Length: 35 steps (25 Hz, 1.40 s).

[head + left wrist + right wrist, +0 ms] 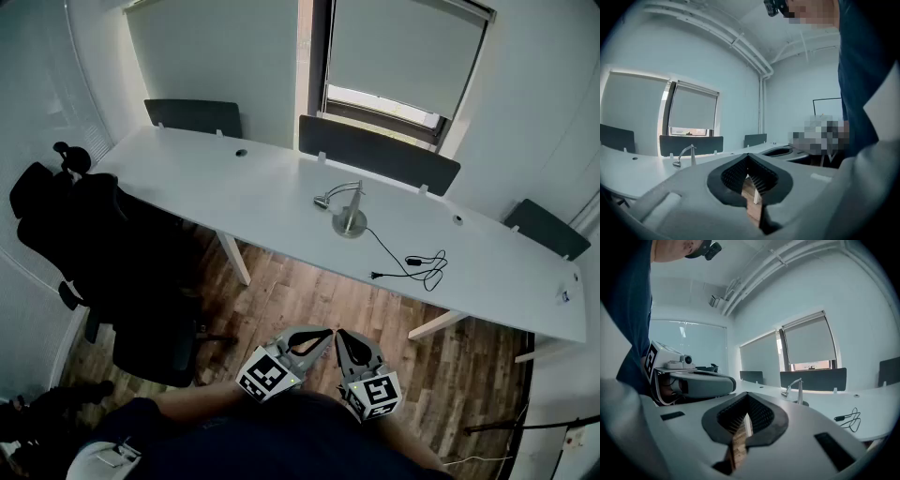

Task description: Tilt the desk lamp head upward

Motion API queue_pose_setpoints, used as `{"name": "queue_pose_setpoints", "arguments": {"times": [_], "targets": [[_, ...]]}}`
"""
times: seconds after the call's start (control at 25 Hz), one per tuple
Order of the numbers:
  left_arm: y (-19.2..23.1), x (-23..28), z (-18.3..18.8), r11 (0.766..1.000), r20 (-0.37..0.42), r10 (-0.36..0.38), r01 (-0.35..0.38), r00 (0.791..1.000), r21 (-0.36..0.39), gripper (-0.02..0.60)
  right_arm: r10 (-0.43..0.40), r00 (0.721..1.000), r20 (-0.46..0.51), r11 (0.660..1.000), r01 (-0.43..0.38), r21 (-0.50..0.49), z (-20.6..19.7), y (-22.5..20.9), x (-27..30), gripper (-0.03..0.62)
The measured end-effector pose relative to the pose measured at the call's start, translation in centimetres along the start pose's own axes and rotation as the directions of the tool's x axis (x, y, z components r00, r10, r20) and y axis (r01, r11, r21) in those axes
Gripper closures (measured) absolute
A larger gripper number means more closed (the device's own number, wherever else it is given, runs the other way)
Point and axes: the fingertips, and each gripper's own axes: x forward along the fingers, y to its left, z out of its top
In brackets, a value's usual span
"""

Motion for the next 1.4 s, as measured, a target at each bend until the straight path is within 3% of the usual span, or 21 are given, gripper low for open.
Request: {"name": "queue_pose_setpoints", "arguments": {"times": [0.64,1.08,1.4], "targets": [[-1.0,1.2,-0.1,1.000,-0.001,0.026,-0.026,1.000,-0.012,0.575,0.013,1.000,0.001,1.000,-0.013,-0.009,-0.3,-0.9,-1.7,0.585],[-1.3,4.3,-1.4,0.990,-0.019,0.137,-0.138,0.990,-0.035,0.575,0.015,0.999,0.048,1.000,-0.016,0.015,-2.1,-5.2,-3.7,0.583],[3.0,7.1,-1.6,0.984,-0.004,0.174,-0.174,0.985,-0.047,0.575,0.004,1.000,0.021,1.000,-0.004,0.008,-2.4,-9.0,-0.8,0.582]]}}
